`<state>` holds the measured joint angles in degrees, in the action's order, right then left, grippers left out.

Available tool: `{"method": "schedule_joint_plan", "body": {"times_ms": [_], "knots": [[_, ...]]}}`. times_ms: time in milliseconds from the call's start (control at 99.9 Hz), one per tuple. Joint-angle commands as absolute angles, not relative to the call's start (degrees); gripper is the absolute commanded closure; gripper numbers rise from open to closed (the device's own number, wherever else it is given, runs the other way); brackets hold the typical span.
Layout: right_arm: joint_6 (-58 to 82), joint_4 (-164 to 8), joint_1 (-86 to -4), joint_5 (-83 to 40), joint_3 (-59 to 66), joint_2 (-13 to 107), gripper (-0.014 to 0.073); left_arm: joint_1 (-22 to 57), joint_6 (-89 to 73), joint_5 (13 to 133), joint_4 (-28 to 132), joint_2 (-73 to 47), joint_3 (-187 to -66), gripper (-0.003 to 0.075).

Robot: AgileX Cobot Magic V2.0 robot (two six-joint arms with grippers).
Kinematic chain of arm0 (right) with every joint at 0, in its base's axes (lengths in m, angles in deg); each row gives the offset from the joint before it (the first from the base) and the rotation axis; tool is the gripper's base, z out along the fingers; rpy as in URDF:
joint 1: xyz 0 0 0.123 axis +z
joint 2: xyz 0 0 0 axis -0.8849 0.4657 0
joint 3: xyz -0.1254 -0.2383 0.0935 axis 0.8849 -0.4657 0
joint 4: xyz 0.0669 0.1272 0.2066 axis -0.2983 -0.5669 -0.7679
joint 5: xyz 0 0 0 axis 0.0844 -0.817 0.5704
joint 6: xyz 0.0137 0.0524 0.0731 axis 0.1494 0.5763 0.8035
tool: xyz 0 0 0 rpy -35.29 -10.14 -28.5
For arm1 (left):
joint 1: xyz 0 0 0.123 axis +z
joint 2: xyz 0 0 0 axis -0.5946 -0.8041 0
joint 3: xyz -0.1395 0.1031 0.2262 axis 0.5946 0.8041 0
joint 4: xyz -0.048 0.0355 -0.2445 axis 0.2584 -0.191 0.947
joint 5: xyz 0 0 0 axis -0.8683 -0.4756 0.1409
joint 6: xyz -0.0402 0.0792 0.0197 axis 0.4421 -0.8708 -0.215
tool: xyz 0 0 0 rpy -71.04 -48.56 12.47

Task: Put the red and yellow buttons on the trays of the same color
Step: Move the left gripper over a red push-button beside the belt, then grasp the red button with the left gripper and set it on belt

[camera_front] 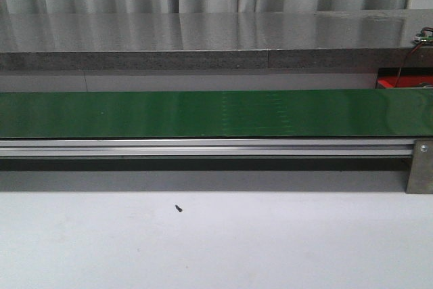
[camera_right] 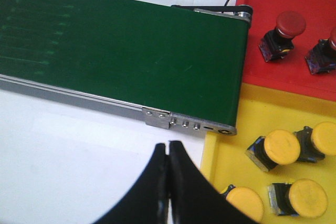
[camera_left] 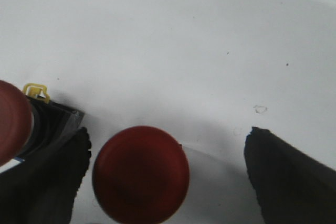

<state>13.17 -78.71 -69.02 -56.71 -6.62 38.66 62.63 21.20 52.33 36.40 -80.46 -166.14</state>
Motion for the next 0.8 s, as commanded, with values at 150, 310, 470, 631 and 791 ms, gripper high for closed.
{"method": "schedule_joint_plan", "body": {"times_ms": [150, 310, 470, 631, 791], "knots": [[12.7, -79.3, -68.9, -54.0, -5.2, 38.0, 0.0662, 62.4, 21.8, 54.3, 37.0, -77.3, -168.0, 0.0172], [12.7, -79.3, -68.9, -54.0, -5.2, 38.0, 0.0662, 62.4, 21.8, 54.3, 37.0, -77.3, -168.0, 0.0293], [12.7, -79.3, -68.9, -54.0, -5.2, 38.0, 0.0662, 62.4, 21.8, 54.5, 37.0, -77.3, -168.0, 0.0429], [12.7, -79.3, -68.9, -54.0, -5.2, 38.0, 0.0662, 62.4, 21.8, 54.5, 37.0, -76.8, -168.0, 0.0568], [12.7, -79.3, -68.9, -54.0, -5.2, 38.0, 0.0662, 62.4, 21.8, 53.4, 37.3, -73.9, -168.0, 0.0642]]}}
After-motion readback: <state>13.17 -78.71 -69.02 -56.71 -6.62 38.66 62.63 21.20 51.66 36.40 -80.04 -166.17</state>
